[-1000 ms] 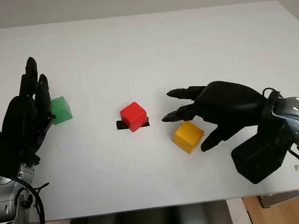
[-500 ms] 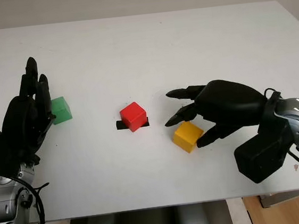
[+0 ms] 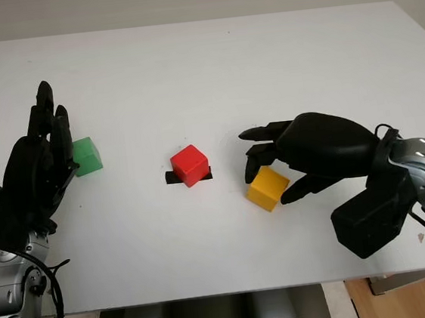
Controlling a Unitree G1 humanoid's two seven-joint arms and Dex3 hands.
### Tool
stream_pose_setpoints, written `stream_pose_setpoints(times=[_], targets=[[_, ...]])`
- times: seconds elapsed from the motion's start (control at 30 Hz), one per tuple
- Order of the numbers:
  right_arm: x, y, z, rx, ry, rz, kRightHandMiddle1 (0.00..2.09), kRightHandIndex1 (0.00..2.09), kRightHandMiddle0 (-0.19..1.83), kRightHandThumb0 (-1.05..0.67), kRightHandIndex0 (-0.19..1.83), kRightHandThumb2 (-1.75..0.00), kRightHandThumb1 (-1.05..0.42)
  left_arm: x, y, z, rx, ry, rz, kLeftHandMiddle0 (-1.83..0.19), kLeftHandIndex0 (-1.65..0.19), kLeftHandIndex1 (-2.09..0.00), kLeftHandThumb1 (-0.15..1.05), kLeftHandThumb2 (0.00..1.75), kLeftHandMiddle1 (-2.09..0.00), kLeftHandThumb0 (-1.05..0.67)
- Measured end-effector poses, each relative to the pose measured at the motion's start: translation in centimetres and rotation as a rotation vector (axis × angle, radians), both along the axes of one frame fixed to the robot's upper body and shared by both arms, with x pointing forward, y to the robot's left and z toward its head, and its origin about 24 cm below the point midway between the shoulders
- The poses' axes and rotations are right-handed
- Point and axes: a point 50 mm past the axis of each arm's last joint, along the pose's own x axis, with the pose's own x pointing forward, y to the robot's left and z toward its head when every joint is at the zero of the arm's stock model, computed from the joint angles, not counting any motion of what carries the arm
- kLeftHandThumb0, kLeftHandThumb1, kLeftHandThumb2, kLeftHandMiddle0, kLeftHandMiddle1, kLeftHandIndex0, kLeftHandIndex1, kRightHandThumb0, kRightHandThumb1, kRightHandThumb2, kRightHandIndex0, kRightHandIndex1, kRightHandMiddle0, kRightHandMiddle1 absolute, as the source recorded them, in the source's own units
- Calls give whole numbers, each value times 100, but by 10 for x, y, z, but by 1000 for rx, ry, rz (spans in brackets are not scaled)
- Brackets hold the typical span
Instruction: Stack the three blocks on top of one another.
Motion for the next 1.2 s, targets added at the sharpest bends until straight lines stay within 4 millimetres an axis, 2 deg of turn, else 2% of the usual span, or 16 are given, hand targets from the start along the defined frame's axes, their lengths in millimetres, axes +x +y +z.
stream_pose_setpoints(times=[0.17,0.3,0.57,0.67,0.93,1.2], targets=[[7,-3,5,125,86,-67,123,4,32,-26,28,-6,-91,0,0,0,0,0,0,19,19,0,105,66,0,-77],[19,-4,18,243,163,-124,124,5,31,-30,29,-6,-92,0,0,0,0,0,0,19,19,0,105,66,0,-76],[40,19,85,281,82,-65,101,7,52,-31,37,-5,-91,0,0,0,1,-1,-2,19,19,0,105,66,0,-77],[48,32,100,287,94,-36,98,7,59,-29,39,-5,-89,0,-1,0,3,-1,-4,19,19,0,105,66,0,-77],[68,74,107,233,128,25,104,9,67,-31,45,-4,-84,1,-2,0,1,2,1,19,19,0,105,66,0,-78],[81,104,106,125,124,-13,128,6,55,-35,43,-6,-87,1,-3,-1,-6,-1,6,19,19,0,105,64,0,-77]])
